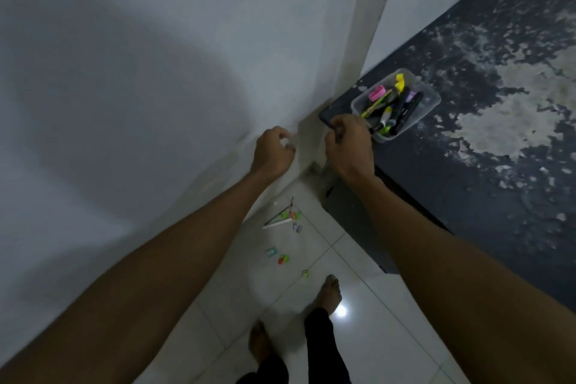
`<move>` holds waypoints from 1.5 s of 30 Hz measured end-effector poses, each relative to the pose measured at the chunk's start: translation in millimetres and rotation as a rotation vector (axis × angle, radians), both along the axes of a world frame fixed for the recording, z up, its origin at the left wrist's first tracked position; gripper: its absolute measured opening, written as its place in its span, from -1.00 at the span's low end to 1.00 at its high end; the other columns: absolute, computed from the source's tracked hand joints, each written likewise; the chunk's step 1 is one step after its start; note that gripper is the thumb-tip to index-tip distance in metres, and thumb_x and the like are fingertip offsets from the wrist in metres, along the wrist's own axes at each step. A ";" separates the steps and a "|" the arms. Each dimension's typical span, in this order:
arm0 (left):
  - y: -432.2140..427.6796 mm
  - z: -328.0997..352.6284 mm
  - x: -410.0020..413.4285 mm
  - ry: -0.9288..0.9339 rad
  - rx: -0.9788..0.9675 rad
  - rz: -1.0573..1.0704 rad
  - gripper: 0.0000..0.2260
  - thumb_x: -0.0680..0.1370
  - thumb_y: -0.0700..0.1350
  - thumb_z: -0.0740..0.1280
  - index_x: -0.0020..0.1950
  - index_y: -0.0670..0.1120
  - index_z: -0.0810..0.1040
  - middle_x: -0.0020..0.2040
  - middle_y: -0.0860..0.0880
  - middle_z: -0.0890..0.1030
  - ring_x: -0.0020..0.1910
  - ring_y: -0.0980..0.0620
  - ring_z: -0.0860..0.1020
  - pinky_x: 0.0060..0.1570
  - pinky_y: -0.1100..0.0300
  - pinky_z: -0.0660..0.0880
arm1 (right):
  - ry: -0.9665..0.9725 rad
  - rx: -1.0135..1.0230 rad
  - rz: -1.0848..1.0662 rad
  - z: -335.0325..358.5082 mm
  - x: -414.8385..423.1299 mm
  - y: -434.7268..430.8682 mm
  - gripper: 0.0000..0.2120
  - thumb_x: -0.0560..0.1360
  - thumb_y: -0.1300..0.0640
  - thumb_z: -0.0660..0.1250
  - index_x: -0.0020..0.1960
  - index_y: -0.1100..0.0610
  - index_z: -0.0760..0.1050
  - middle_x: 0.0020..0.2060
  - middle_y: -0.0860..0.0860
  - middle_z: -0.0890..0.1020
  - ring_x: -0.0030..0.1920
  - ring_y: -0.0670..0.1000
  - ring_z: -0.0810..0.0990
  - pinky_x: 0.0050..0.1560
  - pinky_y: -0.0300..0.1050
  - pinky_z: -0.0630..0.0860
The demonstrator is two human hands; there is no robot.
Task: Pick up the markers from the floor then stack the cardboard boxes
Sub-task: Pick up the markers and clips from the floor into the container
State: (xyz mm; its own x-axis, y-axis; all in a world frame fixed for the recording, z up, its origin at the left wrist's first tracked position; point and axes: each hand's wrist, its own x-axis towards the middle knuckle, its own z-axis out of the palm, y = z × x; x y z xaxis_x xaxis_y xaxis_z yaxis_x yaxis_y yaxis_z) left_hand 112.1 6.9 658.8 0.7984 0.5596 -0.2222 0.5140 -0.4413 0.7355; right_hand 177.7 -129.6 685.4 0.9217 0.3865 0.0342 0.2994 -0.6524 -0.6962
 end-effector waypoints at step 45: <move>-24.9 -581.9 -183.8 0.384 -0.051 -0.001 -0.50 0.49 -0.08 0.41 0.41 -0.07 0.37 0.39 -0.14 0.34 0.41 -0.12 0.27 0.33 0.09 0.28 | 0.549 -0.504 0.226 -612.1 -161.0 -81.6 -0.28 0.48 0.08 0.38 0.51 0.12 0.08 0.42 0.08 0.27 0.39 0.11 0.36 0.26 0.04 0.44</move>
